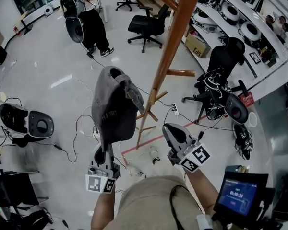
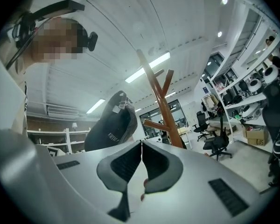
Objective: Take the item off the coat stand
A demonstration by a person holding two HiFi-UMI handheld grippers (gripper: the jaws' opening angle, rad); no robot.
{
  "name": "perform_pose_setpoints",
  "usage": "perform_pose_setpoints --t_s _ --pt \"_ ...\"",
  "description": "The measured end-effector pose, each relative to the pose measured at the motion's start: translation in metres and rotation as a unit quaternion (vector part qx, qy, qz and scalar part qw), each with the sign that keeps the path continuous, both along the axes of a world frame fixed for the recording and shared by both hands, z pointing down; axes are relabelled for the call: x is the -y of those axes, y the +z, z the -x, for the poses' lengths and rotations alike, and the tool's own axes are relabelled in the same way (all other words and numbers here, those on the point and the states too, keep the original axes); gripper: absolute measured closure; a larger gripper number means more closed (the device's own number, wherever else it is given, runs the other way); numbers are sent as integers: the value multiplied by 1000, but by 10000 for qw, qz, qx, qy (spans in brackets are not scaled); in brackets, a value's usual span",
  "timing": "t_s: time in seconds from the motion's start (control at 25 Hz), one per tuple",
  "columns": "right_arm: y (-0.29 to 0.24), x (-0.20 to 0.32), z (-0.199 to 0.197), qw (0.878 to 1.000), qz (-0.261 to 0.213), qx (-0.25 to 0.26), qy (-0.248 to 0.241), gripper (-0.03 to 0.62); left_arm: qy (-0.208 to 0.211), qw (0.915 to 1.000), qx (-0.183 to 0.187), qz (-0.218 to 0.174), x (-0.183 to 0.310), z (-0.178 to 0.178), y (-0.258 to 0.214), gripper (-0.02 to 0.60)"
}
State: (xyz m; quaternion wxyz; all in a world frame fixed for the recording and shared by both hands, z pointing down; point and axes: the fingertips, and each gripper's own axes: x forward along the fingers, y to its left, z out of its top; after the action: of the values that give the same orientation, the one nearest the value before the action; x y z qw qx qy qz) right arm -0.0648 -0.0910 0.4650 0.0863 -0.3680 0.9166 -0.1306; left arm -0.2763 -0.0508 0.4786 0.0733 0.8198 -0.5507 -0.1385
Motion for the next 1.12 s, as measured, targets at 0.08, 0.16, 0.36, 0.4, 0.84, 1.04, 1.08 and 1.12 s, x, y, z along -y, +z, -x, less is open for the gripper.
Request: perform_pose_setpoints --t_s 0.08,0.16,0.36,0.4,0.84,1.04,1.08,1.12 --pt "1 -1 2 10000 -1 -46 -4 577 36 10000 13 37 -2 0 0 549" --pt "2 3 3 10000 -18 -50 -53 577 38 10000 6 50 -3 0 -1 549" --pt "1 16 -5 9992 -65 146 -355 577 -254 9994 -185 135 -2 -2 0 549" --pt "-2 21 -8 9989 -125 158 -422 577 -367 9990 -227 140 -1 -4 -2 549" --pt "-5 51 -35 9922 -409 322 -1128 576 -960 9941 -494 71 5 -27 -6 549" --pt "-2 50 -42 9878 -446 259 -1468 572 -1370 9897 -412 57 -11 -33 0 549" --pt "-3 49 -43 9866 -464 237 -1544 571 -1452 9885 -420 65 -13 -35 2 549" --pt "-2 49 -45 9854 -466 216 -1625 566 -1530 9872 -434 76 -16 -36 4 549"
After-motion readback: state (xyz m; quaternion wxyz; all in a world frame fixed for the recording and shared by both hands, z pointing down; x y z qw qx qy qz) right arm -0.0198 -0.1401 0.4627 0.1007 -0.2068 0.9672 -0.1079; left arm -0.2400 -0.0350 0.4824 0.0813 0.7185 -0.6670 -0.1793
